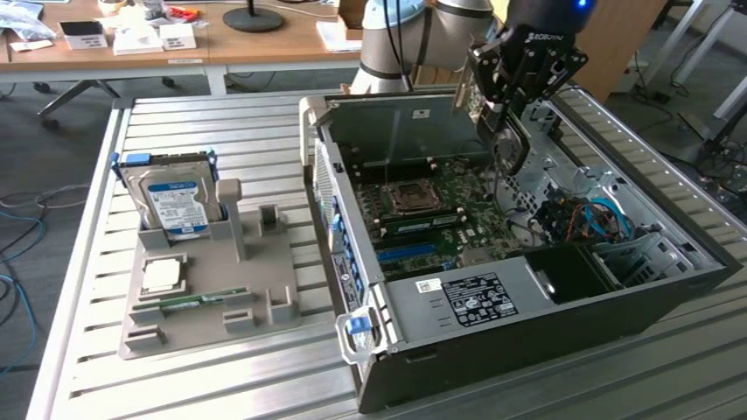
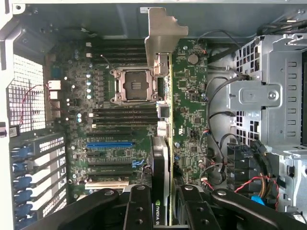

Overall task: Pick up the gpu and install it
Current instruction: 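Pick up the gpu and move the gpu toward the slot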

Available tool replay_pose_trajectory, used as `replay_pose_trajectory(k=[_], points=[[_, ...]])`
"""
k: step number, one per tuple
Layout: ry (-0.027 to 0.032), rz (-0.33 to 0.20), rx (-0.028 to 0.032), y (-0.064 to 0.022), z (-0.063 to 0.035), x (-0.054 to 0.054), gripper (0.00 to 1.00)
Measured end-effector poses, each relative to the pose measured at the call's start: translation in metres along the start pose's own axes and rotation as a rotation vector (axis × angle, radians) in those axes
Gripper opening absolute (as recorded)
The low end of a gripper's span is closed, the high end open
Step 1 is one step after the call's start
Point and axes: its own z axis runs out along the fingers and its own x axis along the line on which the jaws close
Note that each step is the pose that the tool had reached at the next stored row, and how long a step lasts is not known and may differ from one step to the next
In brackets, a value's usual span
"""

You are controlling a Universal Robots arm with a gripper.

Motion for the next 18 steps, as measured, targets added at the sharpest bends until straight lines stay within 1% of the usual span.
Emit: replay_pose_trajectory(k=[4, 10, 18], points=[[0.0, 0.0, 0.0, 0.0, 0.0, -0.0005, 0.27], [0.0, 0.0, 0.0001, 0.0004, 0.0002, -0.0077, 0.27], [0.0, 0.0, 0.0, 0.0004, 0.0002, -0.0077, 0.27]])
